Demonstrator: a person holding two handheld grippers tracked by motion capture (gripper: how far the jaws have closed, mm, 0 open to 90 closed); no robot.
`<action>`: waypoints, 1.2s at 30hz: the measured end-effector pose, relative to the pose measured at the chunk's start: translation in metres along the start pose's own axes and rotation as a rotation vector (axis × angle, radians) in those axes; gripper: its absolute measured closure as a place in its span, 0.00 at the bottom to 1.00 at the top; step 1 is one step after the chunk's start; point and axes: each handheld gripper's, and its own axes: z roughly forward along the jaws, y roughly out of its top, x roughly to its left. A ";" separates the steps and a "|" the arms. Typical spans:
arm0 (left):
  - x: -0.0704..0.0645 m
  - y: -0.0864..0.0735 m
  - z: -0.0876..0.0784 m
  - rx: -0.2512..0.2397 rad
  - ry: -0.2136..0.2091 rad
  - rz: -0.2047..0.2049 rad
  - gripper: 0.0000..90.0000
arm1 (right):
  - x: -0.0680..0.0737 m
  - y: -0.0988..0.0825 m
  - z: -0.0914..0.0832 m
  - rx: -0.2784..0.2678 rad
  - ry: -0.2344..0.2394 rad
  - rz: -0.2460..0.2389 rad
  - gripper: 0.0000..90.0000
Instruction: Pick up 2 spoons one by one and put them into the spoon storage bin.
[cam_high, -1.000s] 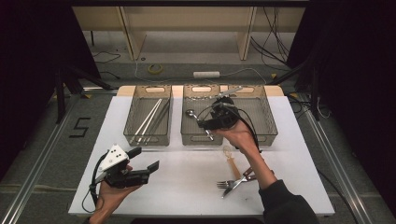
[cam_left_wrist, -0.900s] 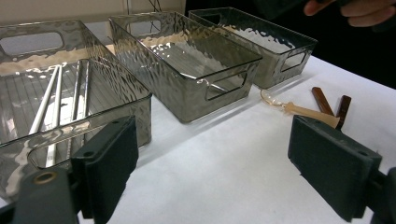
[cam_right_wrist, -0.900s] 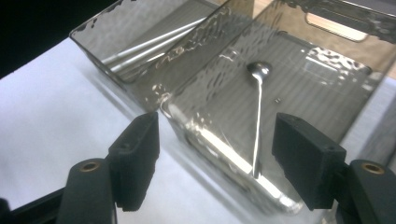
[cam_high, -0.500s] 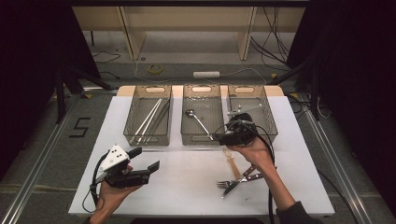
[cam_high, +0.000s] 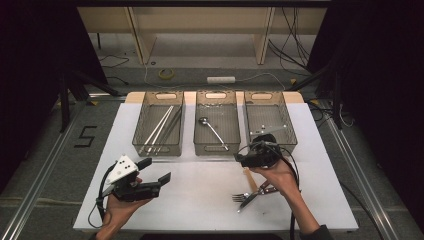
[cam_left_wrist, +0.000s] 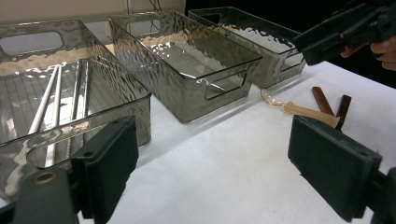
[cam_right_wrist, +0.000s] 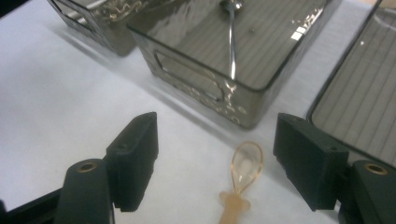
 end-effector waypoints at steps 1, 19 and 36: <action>0.000 0.000 0.000 0.000 0.000 0.001 0.17 | -0.001 -0.002 0.000 0.003 -0.005 0.002 0.35; 0.000 0.000 -0.001 -0.001 0.001 0.004 0.17 | -0.001 -0.030 0.012 0.077 -0.028 0.016 0.38; 0.000 0.000 -0.002 -0.002 0.001 0.005 0.17 | -0.002 -0.046 0.019 0.123 -0.039 0.038 0.43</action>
